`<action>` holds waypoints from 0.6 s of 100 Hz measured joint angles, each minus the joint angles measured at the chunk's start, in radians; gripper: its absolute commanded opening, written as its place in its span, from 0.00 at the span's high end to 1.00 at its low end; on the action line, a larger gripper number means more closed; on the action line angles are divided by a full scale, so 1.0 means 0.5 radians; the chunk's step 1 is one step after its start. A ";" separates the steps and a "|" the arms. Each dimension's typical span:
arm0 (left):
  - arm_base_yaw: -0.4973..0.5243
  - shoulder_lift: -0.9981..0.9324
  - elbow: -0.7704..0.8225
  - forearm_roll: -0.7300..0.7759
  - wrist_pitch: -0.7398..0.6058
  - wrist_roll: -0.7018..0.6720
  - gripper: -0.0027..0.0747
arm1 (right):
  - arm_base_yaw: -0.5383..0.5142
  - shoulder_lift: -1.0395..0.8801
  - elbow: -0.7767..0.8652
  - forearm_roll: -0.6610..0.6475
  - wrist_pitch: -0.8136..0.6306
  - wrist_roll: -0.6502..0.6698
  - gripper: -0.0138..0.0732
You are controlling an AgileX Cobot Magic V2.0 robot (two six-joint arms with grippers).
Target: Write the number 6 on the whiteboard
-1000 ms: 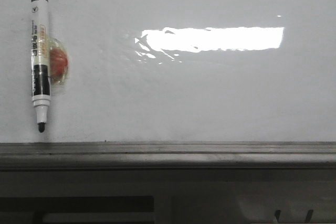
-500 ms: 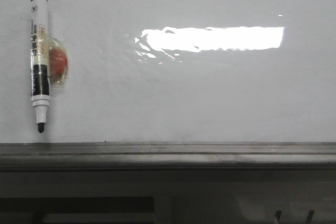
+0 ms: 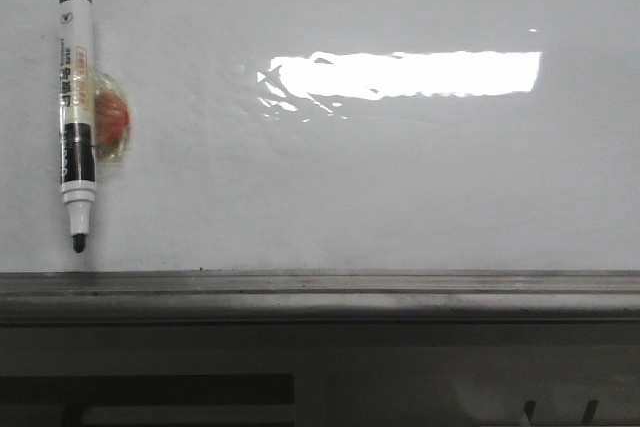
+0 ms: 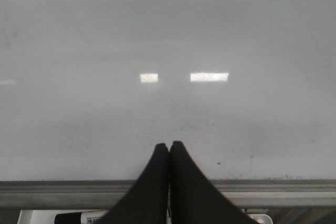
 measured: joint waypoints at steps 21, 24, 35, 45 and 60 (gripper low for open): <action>0.000 0.121 0.033 -0.301 -0.144 0.000 0.53 | 0.000 0.004 -0.002 0.000 0.004 0.004 0.91; 0.000 0.136 0.037 -0.319 -0.164 0.000 0.53 | 0.000 0.004 -0.002 0.000 0.004 0.004 0.91; -0.005 0.189 0.036 -0.350 -0.219 0.040 0.53 | 0.000 0.004 -0.002 0.000 0.004 0.004 0.91; -0.054 0.229 0.036 -0.350 -0.232 0.096 0.53 | 0.000 0.004 -0.002 0.000 -0.003 0.004 0.91; -0.215 0.252 0.036 -0.350 -0.251 0.161 0.53 | 0.000 0.004 -0.002 0.000 -0.003 0.004 0.91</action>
